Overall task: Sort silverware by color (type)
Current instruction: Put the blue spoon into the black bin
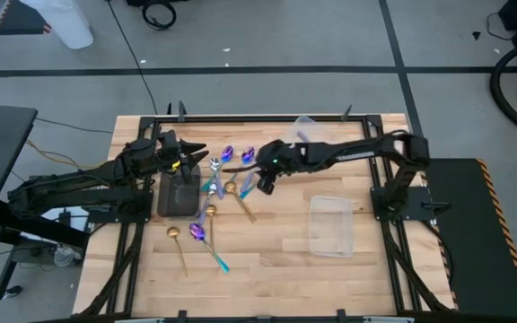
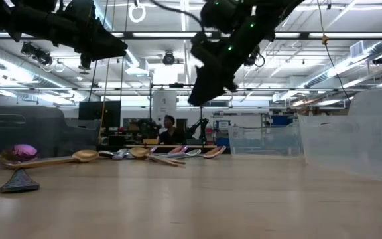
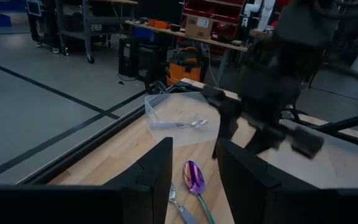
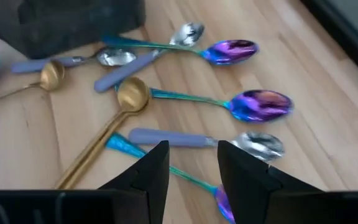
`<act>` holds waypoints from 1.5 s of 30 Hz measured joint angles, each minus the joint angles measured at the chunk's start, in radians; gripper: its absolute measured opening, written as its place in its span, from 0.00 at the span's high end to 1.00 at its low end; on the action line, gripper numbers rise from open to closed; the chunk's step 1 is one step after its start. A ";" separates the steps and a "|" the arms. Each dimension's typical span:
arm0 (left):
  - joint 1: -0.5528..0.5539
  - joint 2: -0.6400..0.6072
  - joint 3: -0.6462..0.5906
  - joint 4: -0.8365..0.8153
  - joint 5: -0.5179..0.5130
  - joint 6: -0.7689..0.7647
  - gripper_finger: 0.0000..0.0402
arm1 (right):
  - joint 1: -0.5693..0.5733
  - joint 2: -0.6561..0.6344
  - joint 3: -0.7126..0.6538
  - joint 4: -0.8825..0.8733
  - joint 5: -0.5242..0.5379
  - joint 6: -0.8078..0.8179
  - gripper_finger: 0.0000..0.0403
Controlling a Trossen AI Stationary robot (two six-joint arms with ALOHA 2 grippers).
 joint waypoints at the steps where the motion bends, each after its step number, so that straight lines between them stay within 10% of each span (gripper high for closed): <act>1: 0.000 0.000 0.000 -0.001 0.000 0.000 0.67 | 0.004 0.022 0.018 -0.003 0.000 -0.010 0.64; 17: 0.000 0.000 0.000 -0.028 0.000 0.028 0.67 | 0.007 0.222 0.223 -0.332 0.013 -0.368 0.64; 45: 0.001 0.001 0.000 -0.010 0.000 0.038 0.66 | -0.026 0.329 0.202 -0.213 -0.079 -0.438 0.72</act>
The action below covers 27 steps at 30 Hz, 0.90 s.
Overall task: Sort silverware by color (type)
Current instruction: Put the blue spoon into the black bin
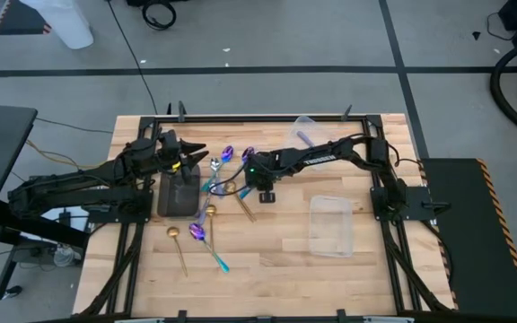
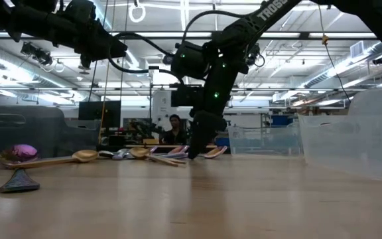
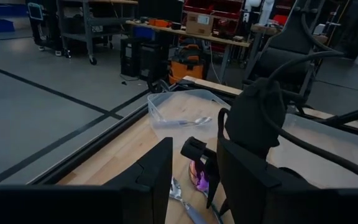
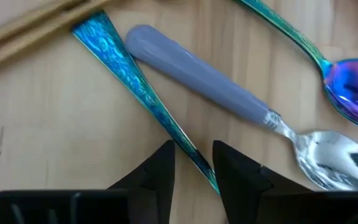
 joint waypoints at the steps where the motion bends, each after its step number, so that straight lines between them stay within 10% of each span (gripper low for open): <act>1: -0.001 0.000 0.000 0.000 0.000 0.000 0.67 | 0.000 0.000 -0.001 0.000 0.001 -0.003 0.74; 12: -0.001 0.000 0.000 0.000 0.000 0.000 0.67 | -0.003 -0.007 0.001 -0.011 0.002 -0.003 0.98; 27: -0.001 0.000 0.000 0.000 0.000 0.000 0.67 | -0.001 -0.018 0.028 -0.056 0.002 0.047 0.96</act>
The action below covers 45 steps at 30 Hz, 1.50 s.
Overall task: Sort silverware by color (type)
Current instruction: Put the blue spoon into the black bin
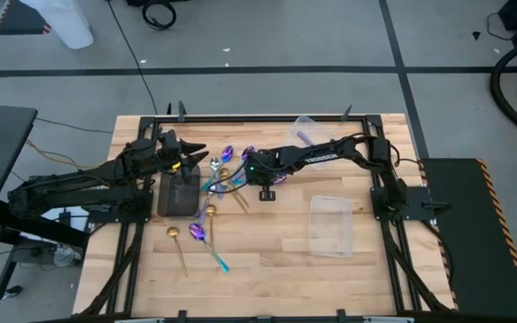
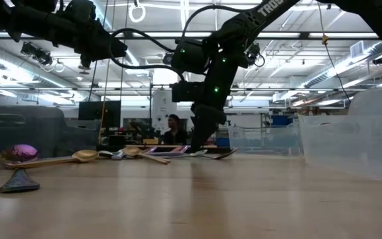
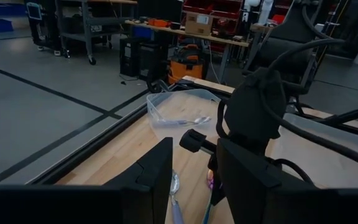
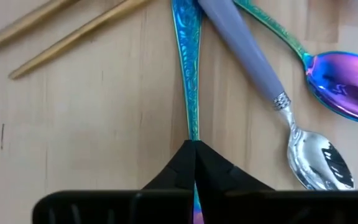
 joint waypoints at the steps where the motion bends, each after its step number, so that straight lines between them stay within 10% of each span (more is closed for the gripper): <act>1: 0.000 0.000 0.000 0.000 0.000 0.000 0.67 | 0.000 0.000 0.000 0.000 0.003 0.007 0.95; 17: 0.000 0.000 0.000 0.000 0.000 0.000 0.66 | -0.037 0.006 -0.054 0.095 -0.053 0.063 0.68; 32: 0.000 0.000 0.000 0.000 0.000 -0.001 0.67 | -0.027 0.001 -0.066 0.056 -0.037 0.128 0.97; 45: -0.001 0.000 0.000 -0.029 0.052 0.048 0.66 | 0.034 -0.006 0.057 -0.224 -0.052 0.198 0.94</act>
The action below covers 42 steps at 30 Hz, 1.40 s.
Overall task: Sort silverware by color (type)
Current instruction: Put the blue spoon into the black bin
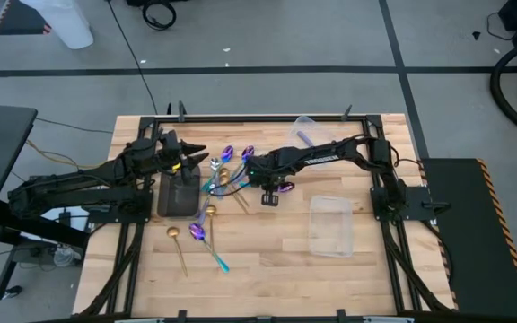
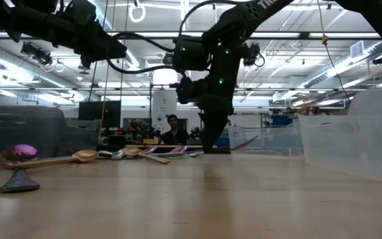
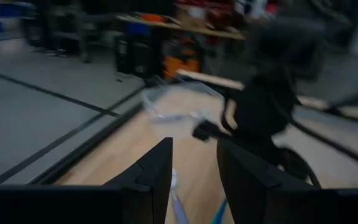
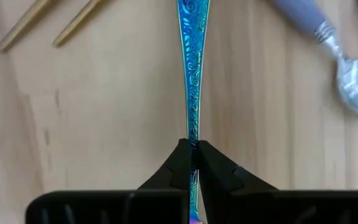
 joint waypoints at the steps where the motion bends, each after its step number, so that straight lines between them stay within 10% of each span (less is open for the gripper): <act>1: 0.000 0.000 0.000 -0.016 0.042 0.024 0.66 | 0.006 -0.001 0.012 -0.018 0.008 0.002 0.94; 13: -0.064 0.000 -0.001 -0.145 0.094 0.145 0.66 | 0.026 -0.089 0.098 -0.092 0.051 0.009 0.94; 26: -0.291 0.080 0.009 -0.130 -0.240 0.272 0.66 | 0.045 -0.192 0.099 -0.065 0.036 0.069 0.94; 42: -0.563 0.547 0.266 -0.133 -0.691 0.524 0.67 | -0.042 -0.192 0.099 -0.027 -0.293 0.262 0.94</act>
